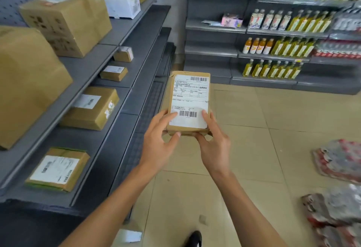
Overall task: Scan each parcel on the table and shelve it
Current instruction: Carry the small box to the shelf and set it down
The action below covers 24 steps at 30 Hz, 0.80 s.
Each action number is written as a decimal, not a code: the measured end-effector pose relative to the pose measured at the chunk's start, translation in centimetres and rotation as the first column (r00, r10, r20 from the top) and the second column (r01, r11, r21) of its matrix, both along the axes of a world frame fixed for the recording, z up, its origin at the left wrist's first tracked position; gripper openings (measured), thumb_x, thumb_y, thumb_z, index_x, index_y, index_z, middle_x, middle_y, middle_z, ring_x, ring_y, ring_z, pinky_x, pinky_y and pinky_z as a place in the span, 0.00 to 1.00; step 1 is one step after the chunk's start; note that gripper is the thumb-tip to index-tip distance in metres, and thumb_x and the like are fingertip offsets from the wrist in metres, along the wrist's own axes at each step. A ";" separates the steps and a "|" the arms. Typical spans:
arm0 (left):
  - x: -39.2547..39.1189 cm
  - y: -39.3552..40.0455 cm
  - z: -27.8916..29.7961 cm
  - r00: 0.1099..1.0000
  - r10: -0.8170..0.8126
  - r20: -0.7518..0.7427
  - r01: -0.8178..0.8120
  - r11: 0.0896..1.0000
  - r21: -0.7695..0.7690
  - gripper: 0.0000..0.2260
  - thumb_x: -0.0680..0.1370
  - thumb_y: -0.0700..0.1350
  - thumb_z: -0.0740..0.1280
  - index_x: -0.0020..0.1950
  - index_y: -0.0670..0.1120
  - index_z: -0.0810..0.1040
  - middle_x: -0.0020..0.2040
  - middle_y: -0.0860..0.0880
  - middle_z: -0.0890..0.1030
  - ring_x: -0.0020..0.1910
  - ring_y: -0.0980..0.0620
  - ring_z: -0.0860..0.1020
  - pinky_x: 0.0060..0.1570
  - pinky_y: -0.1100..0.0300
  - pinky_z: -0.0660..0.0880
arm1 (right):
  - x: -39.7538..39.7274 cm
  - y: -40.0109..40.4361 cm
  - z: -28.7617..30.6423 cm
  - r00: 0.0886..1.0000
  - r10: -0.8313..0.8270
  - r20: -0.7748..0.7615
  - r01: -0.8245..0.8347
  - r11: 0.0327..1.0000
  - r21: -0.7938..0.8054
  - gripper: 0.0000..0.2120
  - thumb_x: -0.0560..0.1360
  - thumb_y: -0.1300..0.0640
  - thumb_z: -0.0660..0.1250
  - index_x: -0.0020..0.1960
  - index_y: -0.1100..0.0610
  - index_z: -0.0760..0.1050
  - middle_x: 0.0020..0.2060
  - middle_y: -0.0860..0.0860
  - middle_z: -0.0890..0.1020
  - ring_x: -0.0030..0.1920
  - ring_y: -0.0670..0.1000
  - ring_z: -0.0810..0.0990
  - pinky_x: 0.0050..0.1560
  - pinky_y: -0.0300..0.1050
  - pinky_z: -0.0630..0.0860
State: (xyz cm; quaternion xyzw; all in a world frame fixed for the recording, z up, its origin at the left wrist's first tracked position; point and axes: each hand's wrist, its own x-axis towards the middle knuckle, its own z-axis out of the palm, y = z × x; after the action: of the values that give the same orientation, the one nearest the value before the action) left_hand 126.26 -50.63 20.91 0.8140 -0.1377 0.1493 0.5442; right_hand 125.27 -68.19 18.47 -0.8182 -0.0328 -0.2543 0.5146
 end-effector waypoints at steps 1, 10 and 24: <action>1.0 -1.1 0.1 1.000 0.001 0.002 -0.001 1.000 0.001 0.26 0.75 0.34 0.74 0.71 0.50 0.77 0.73 0.52 0.72 0.71 0.53 0.73 0.61 0.57 0.78 | 1.0 -1.1 0.1 1.000 -0.001 0.000 0.001 1.000 -0.002 0.35 0.71 0.68 0.77 0.74 0.49 0.73 0.75 0.49 0.69 0.54 0.33 0.80 0.57 0.26 0.71; 10.2 -8.0 -0.1 1.000 -0.014 -0.013 0.014 1.000 0.004 0.27 0.75 0.34 0.74 0.72 0.50 0.76 0.74 0.54 0.71 0.71 0.55 0.72 0.62 0.60 0.77 | 9.7 -7.7 -0.4 0.998 -0.066 -0.009 0.065 0.998 -0.026 0.36 0.72 0.62 0.78 0.75 0.44 0.70 0.76 0.49 0.71 0.51 0.45 0.83 0.53 0.46 0.81; 33.3 -15.3 -2.6 0.999 -0.026 0.040 0.027 0.999 -0.039 0.28 0.75 0.38 0.73 0.72 0.54 0.75 0.72 0.62 0.70 0.70 0.60 0.71 0.59 0.65 0.76 | 31.4 -14.6 -0.2 0.994 -0.111 -0.007 0.110 0.990 -0.090 0.37 0.71 0.64 0.79 0.74 0.43 0.70 0.75 0.52 0.71 0.65 0.46 0.79 0.60 0.42 0.77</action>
State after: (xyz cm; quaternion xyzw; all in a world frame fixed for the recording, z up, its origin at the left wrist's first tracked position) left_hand 159.58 -65.94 18.33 0.7981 -0.1564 0.1610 0.5592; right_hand 156.66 -82.83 18.25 -0.8425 0.0042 -0.2758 0.4628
